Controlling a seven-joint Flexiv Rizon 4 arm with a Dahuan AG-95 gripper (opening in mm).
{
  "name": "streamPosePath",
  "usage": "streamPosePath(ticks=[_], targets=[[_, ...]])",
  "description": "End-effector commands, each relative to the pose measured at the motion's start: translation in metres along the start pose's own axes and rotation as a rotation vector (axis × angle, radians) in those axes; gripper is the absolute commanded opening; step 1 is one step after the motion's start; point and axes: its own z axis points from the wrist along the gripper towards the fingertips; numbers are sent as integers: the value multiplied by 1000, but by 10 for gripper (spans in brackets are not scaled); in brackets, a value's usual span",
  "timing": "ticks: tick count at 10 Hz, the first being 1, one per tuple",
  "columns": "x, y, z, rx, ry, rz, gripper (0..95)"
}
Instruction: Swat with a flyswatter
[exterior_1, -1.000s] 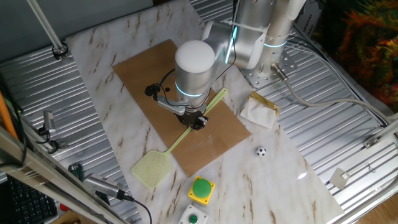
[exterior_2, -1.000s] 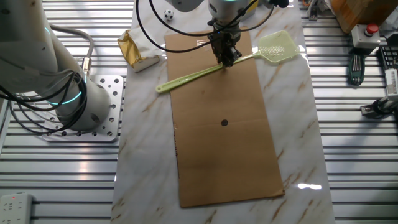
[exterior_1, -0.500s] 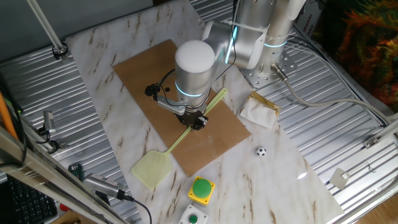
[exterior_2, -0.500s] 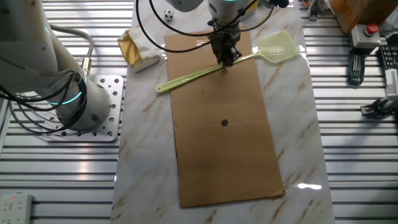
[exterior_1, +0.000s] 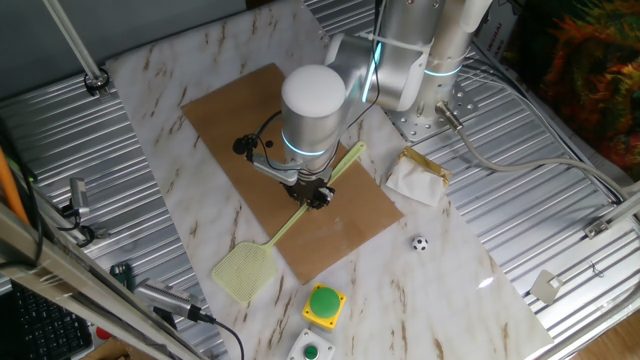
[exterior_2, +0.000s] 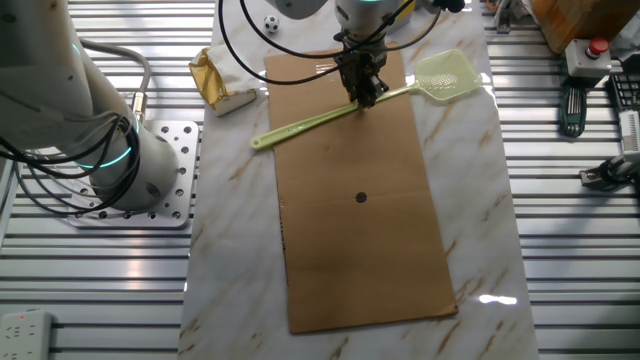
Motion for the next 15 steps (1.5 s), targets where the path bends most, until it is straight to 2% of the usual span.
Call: streamPosePath(ticks=[1,4,15], targets=[[0,-1,7,1,-4,14,190],[1,-1,6,-12,-3,18,190],[2,-2,5,-6,-11,22,190]])
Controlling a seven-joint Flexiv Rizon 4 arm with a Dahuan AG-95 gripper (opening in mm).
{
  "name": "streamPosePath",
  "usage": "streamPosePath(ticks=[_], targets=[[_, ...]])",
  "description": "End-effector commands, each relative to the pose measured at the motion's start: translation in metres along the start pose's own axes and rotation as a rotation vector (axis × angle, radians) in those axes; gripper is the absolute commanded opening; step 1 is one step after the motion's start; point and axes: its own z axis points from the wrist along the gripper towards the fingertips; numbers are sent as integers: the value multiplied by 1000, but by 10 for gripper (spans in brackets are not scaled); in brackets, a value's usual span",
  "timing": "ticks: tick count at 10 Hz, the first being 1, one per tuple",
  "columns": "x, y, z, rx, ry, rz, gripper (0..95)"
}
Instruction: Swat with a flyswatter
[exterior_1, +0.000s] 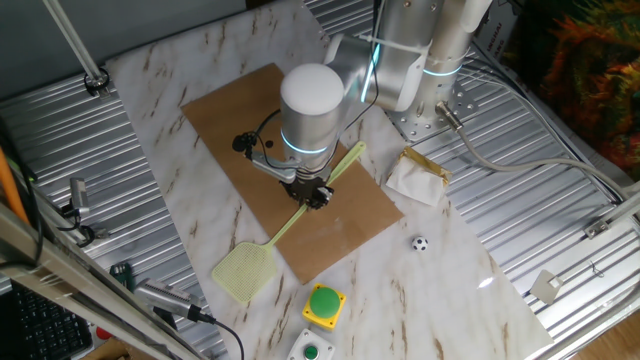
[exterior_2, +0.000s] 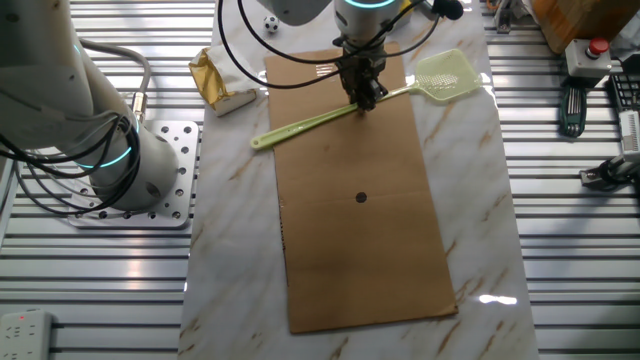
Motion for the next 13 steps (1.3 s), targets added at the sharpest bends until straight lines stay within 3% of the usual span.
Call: streamPosePath(ticks=[1,5,6,13], targets=[[-1,0,0,1,-4,1,190],[0,0,2,5,-10,4,190],[0,0,2,5,-13,10,0],[-1,0,2,10,-12,11,0]])
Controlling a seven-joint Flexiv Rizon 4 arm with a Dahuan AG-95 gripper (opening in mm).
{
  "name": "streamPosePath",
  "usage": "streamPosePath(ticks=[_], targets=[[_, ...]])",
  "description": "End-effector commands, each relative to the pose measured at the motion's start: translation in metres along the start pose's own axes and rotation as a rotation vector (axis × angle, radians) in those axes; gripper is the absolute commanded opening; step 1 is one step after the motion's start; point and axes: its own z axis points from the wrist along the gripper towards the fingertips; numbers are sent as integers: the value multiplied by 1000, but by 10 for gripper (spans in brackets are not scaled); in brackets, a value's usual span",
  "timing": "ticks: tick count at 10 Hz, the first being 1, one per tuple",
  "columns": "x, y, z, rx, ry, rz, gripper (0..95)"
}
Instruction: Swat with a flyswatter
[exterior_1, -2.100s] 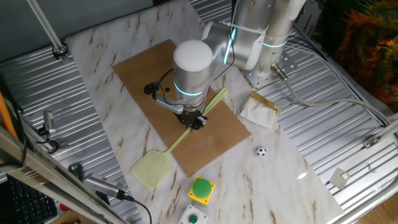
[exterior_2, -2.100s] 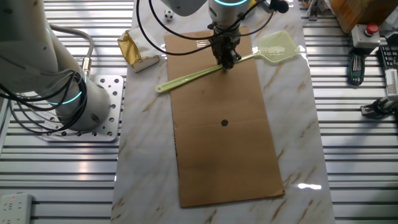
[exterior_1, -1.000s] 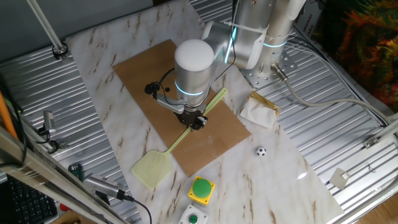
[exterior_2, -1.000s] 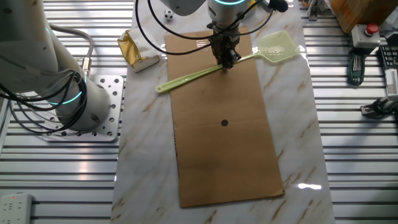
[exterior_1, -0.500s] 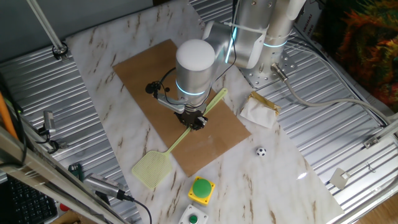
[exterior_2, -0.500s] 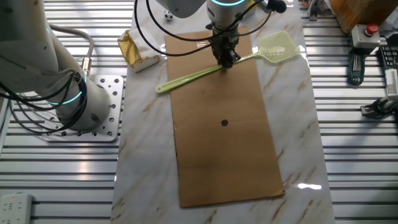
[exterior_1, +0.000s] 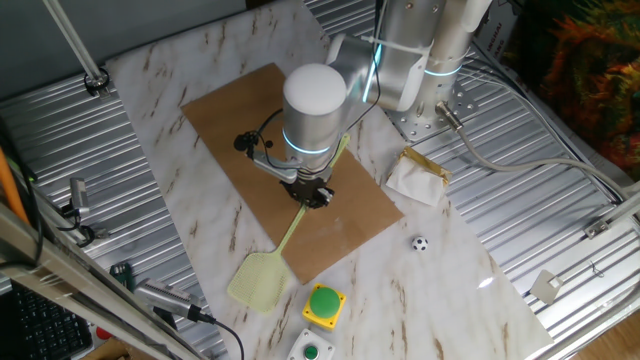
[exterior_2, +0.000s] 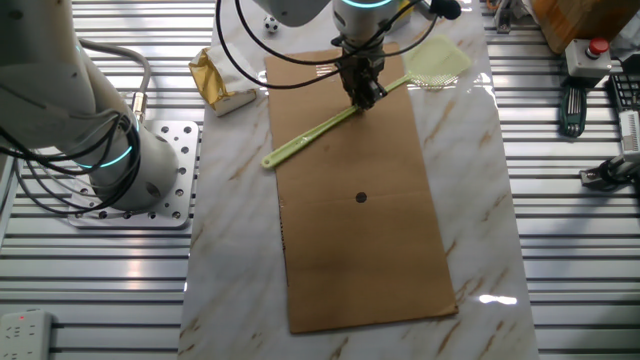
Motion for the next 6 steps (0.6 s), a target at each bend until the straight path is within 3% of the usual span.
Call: streamPosePath(ticks=[1,2,6], targets=[[0,0,-2,-5,-2,-1,0],[0,-1,-4,-7,-1,-2,0],[3,-17,-34,-18,0,-42,0]])
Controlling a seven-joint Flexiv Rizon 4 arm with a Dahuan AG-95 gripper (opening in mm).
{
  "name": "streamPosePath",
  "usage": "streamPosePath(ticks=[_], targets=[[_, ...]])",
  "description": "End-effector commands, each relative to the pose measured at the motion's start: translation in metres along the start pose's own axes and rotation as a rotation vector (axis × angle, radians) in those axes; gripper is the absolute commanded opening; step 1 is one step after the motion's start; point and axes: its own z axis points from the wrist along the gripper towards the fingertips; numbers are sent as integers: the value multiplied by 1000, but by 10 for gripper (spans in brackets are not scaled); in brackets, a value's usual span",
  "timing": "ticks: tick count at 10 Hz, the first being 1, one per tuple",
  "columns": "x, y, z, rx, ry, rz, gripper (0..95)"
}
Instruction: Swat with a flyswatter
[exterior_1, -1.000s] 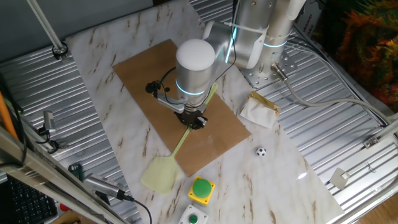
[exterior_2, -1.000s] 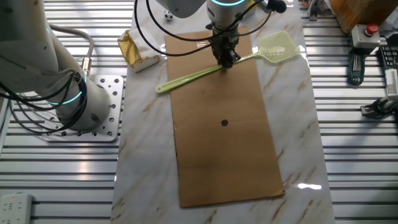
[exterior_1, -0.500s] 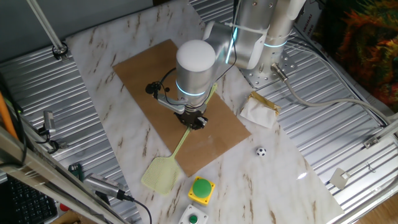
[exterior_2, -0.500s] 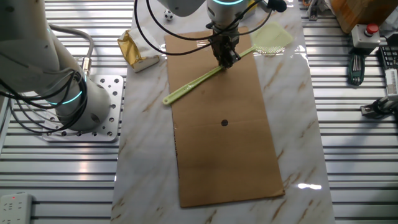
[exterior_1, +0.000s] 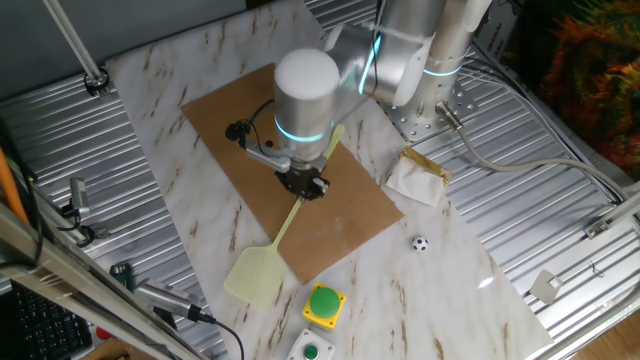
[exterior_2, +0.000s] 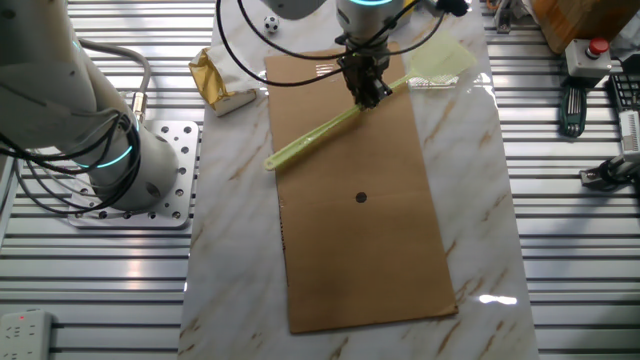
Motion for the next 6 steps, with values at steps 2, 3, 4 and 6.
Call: streamPosePath(ticks=[2,3,4,6], targets=[[6,-8,-16,-2,-2,-50,0],[10,-9,-21,-2,-1,-82,0],[10,-8,-24,4,5,-140,0],[9,-8,-27,4,3,-233,0]])
